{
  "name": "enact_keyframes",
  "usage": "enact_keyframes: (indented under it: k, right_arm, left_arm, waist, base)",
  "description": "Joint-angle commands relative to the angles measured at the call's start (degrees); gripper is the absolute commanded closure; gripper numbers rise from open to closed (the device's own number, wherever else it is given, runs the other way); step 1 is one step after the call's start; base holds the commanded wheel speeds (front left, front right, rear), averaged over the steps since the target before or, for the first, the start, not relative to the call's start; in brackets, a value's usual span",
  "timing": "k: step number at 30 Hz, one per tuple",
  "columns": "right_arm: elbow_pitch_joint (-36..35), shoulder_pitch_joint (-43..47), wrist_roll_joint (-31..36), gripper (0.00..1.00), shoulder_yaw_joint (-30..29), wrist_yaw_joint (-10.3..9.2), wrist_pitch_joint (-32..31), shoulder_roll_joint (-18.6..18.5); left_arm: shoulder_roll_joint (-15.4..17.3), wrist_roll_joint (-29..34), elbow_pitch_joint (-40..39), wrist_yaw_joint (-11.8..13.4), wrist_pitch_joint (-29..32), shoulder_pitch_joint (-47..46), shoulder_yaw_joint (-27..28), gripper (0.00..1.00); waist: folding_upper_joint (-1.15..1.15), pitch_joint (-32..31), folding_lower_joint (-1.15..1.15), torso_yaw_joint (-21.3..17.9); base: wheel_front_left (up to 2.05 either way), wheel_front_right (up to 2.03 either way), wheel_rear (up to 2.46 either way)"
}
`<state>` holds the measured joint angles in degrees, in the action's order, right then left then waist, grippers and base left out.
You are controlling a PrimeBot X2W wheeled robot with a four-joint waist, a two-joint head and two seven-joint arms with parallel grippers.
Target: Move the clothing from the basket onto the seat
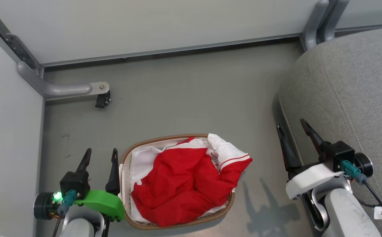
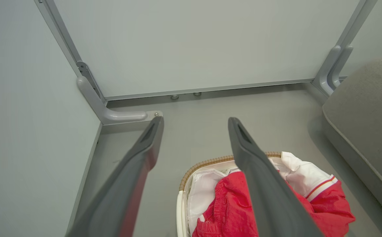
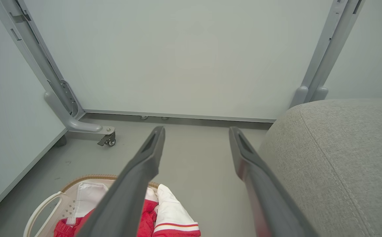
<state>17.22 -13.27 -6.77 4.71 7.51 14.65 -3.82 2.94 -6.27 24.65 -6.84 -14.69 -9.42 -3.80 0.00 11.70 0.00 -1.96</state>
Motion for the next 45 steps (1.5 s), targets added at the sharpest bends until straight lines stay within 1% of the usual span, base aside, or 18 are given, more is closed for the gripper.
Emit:
enact_keyframes:
  k: [1, 3, 7, 11, 19, 25, 32, 39, 45]
  right_arm:
    - [-0.5, -1.5, 1.3, 0.00, 0.1, -0.03, 0.5, 0.0]
    - [-0.8, -2.9, 1.9, 0.00, 0.4, -0.04, 0.7, 0.3]
    - [-1.5, -5.2, 1.0, 0.00, 1.0, -0.04, 0.6, 0.7]
    - [-2.5, -7.4, 0.1, 0.00, 2.4, -0.04, 0.6, 0.8]
    - [-4.8, -10.9, -3.7, 0.00, 5.0, -0.04, 0.6, 0.9]
    - [-5.9, -13.3, -5.8, 0.00, 6.7, -0.04, 0.6, 0.9]
    - [-6.5, -15.0, -8.2, 0.00, 8.9, -0.04, 0.6, 0.9]
    - [-6.8, -15.9, -9.5, 0.00, 10.2, -0.04, 0.6, 0.9]
    - [-6.9, -16.3, -10.1, 0.00, 10.9, -0.04, 0.6, 0.9]
  left_arm:
    - [0.1, 1.2, 0.5, -0.3, -0.4, -2.1, -0.3, 0.00]
    - [0.1, 2.3, 1.3, -0.4, -0.7, -4.1, -0.8, 0.00]
    - [0.4, 1.9, 2.8, -0.6, -0.5, -7.6, -1.5, 0.00]
    - [1.3, 1.5, 3.6, -0.7, -0.5, -10.9, -2.9, 0.00]
    - [4.6, 0.4, 6.9, -0.7, -0.5, -16.9, -6.5, 0.00]
    - [7.4, -0.4, 9.7, -0.7, -0.5, -21.1, -11.2, 0.00]
    - [9.2, -2.8, 15.5, -0.7, -0.5, -24.4, -15.1, 0.00]
    - [10.5, -6.4, 21.9, -0.7, -0.5, -26.6, -22.0, 0.00]
    - [11.9, -9.3, 25.7, -0.7, -0.5, -28.2, -27.3, 0.00]
  waist:
    - [0.00, 5.9, 0.00, -2.6]
    - [0.00, 8.6, 0.00, -3.7]
    - [0.00, 13.2, 0.00, -5.7]
    - [0.00, 17.9, 0.00, -7.8]
    - [0.00, 26.4, 0.00, -11.3]
    - [0.00, 31.9, 0.00, -13.2]
    - [0.00, 36.2, 0.00, -14.4]
    - [0.00, 38.6, 0.00, -14.9]
    - [0.00, 39.6, 0.00, -14.8]
  base:
    - [0.00, 0.00, 0.00]
    - [0.00, 0.00, 0.00]
    - [0.00, 0.00, 0.00]
    - [0.00, 0.00, 0.00]
    - [0.00, 0.00, 0.00]
    - [0.00, 0.00, 0.00]
    - [0.00, 0.00, 0.00]
    - [0.00, 0.00, 0.00]
    - [0.00, 0.00, 0.00]
